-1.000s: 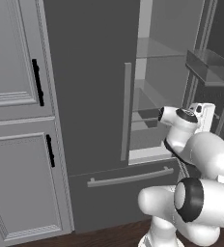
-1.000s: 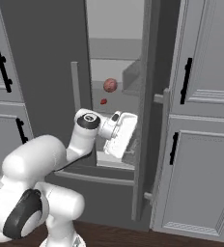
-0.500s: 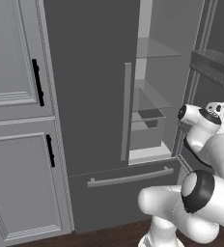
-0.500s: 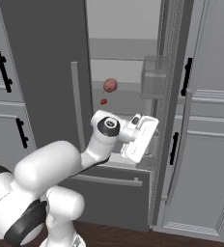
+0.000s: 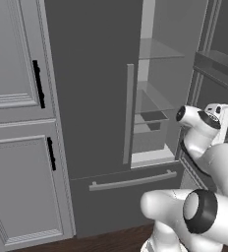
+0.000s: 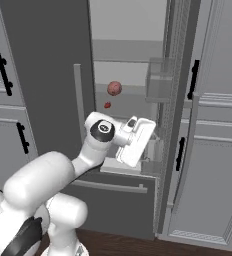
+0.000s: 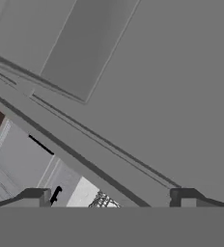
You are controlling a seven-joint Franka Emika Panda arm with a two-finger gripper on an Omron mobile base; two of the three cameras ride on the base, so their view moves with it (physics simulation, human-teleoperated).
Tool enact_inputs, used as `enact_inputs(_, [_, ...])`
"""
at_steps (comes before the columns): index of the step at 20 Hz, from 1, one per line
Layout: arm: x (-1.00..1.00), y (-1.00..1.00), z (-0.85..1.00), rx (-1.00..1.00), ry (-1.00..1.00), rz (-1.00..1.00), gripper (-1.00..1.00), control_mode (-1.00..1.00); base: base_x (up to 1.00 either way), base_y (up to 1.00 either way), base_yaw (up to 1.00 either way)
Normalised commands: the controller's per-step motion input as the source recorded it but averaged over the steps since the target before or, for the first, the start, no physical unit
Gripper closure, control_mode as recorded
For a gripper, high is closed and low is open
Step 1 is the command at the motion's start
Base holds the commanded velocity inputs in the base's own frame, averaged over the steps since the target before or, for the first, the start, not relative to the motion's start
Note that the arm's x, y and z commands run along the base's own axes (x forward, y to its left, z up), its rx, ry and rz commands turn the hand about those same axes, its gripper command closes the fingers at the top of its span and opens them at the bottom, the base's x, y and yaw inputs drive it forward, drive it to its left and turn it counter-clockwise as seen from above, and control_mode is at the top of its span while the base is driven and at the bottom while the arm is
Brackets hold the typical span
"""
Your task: Take the strawberry from the fridge and place it on top of the pancake, located on the dining counter.
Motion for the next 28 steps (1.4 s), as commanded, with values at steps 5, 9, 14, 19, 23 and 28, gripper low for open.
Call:
enact_inputs(5, [-0.24,0.82,0.19,0.00,-0.05,0.05,-1.00,-1.00,0.00,0.00,0.00])
enact_inputs(9, [-0.01,1.00,0.00,0.09,-0.13,0.00,-1.00,-1.00,0.00,0.00,0.00])
enact_inputs(14, [0.00,1.00,0.00,0.33,-0.25,0.00,-1.00,-1.00,0.00,0.00,0.00])
enact_inputs(19, [0.01,1.00,-0.01,0.62,-0.22,-0.08,-1.00,-1.00,0.00,0.00,0.00])
enact_inputs(23, [0.03,0.94,0.00,0.72,-0.33,-0.19,-1.00,-1.00,0.00,0.00,0.00])
enact_inputs(28, [0.17,0.78,0.00,0.72,-0.35,-0.21,-1.00,-1.00,0.00,0.00,0.00])
